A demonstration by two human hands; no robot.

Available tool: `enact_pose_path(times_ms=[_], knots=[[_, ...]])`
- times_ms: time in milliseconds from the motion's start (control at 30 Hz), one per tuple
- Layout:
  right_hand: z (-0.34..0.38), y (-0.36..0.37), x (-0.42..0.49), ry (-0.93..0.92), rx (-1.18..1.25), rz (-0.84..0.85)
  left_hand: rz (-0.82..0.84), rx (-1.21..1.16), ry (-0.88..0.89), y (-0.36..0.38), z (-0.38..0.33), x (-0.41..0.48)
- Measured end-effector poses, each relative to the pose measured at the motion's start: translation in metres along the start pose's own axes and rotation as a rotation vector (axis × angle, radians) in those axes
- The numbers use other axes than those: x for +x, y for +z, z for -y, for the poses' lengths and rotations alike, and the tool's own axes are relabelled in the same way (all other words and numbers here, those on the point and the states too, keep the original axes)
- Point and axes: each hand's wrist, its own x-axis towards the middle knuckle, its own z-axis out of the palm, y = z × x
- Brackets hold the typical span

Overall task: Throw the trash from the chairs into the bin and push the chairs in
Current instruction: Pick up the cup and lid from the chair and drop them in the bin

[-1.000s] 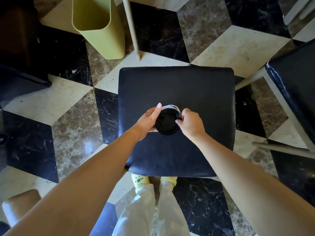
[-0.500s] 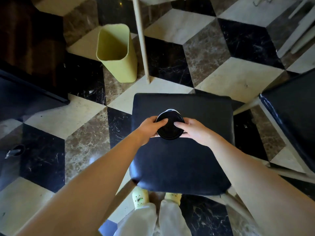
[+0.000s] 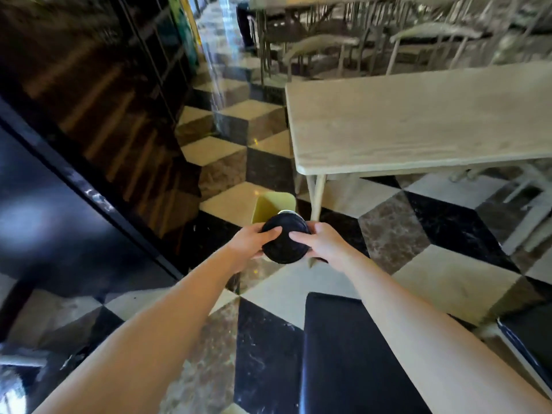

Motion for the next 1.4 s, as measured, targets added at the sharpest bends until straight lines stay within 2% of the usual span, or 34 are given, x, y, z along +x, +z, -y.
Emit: enact_pose_path(times_ms=[167,433,700,867,1033,1133,1200,1267,1400], knots=[[0.061,0.070,0.038,0.025,0.044,-0.054,0.043,-0.027,0.022,-0.097,-0.033,0.009],[0.115,0.161,0.099,0.113,0.097,-0.032,0.077,-0.027,-0.075,-0.219,-0.057,0.033],[0.138,0.138,0.171,0.158,-0.012,-0.081,0.168,-0.059,-0.114,-0.231,-0.081,0.110],[0.146,0.104,0.247,0.202,-0.111,-0.129,0.137,-0.088,-0.164,-0.224,-0.102,0.190],[0.144,0.072,0.338,0.264,-0.065,-0.152,0.118,-0.063,-0.209,-0.220,-0.120,0.282],[0.132,0.061,0.374,0.279,-0.181,-0.183,0.103,-0.094,-0.265,-0.217,-0.116,0.325],[0.130,0.047,0.392,0.224,-0.333,-0.137,0.099,-0.130,-0.295,-0.217,-0.111,0.349],[0.131,0.026,0.405,0.143,-0.538,-0.169,0.085,-0.135,-0.314,-0.218,-0.104,0.375],[0.130,-0.022,0.421,-0.056,-1.009,-0.523,0.051,-0.102,-0.358,-0.218,-0.080,0.423]])
